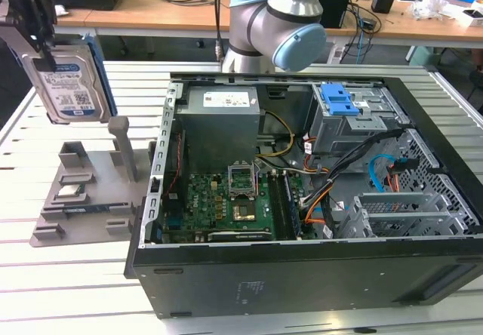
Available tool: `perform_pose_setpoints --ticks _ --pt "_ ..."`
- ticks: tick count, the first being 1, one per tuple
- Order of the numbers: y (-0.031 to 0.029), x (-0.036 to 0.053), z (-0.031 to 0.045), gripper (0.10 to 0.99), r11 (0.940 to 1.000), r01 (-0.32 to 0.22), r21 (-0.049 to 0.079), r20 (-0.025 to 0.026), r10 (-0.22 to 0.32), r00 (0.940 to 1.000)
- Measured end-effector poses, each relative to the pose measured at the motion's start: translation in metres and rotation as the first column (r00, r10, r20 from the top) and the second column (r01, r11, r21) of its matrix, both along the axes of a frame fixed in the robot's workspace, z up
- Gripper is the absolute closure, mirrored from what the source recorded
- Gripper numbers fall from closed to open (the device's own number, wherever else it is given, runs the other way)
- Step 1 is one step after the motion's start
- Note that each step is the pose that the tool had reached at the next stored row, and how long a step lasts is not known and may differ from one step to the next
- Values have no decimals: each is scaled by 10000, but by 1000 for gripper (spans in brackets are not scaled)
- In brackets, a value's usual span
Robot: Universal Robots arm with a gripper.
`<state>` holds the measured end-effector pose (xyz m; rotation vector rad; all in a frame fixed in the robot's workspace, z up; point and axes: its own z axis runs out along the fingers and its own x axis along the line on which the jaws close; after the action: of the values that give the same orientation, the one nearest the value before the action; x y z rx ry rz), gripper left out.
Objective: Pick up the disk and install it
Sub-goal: 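Pick up the disk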
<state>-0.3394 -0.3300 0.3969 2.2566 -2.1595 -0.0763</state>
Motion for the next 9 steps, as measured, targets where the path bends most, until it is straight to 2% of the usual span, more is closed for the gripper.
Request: perform_pose_setpoints --ticks 3,9 --pt "3 1 43 722 10000 -1 0 -2 1 10000" --pt "10 2 194 722 10000 -1 0 -9 1 10000"
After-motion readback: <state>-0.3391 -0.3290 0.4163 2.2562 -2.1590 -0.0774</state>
